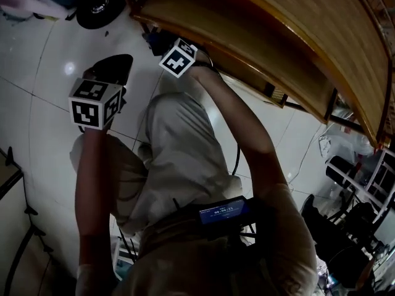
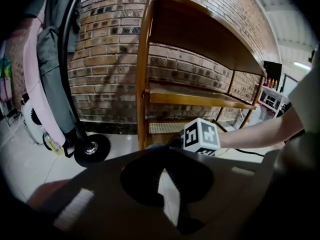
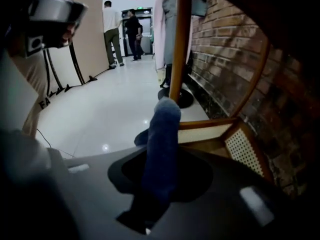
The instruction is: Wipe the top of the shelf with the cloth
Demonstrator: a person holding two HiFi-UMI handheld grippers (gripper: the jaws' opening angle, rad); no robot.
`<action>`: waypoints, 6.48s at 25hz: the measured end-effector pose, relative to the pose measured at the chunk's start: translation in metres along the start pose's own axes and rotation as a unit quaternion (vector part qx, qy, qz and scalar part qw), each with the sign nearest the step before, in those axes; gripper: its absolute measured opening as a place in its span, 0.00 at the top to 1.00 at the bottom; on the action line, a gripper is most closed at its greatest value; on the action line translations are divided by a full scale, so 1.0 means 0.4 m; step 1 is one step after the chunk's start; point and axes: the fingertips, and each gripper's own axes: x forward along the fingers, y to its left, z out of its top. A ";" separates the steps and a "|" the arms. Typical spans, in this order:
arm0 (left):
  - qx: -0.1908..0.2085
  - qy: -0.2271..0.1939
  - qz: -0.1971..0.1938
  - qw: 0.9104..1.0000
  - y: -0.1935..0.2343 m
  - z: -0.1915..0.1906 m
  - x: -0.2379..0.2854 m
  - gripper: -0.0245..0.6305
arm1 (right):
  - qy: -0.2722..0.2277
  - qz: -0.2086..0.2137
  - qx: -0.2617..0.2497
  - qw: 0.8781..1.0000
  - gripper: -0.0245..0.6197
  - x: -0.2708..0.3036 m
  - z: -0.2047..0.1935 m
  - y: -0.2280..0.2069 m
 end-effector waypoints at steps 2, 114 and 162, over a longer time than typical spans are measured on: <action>-0.003 -0.001 0.001 1.000 0.005 0.008 -0.002 0.96 | 0.015 -0.006 -0.016 1.000 0.82 0.049 0.008 -0.012; -0.052 -0.023 0.053 0.997 -0.282 0.323 -0.693 0.96 | -0.028 -0.065 0.045 0.996 0.83 -1.501 0.268 0.118; 0.070 -0.145 -0.127 0.979 -0.785 1.374 -1.057 0.96 | -0.311 -0.230 0.300 0.872 0.83 -2.483 0.470 -0.194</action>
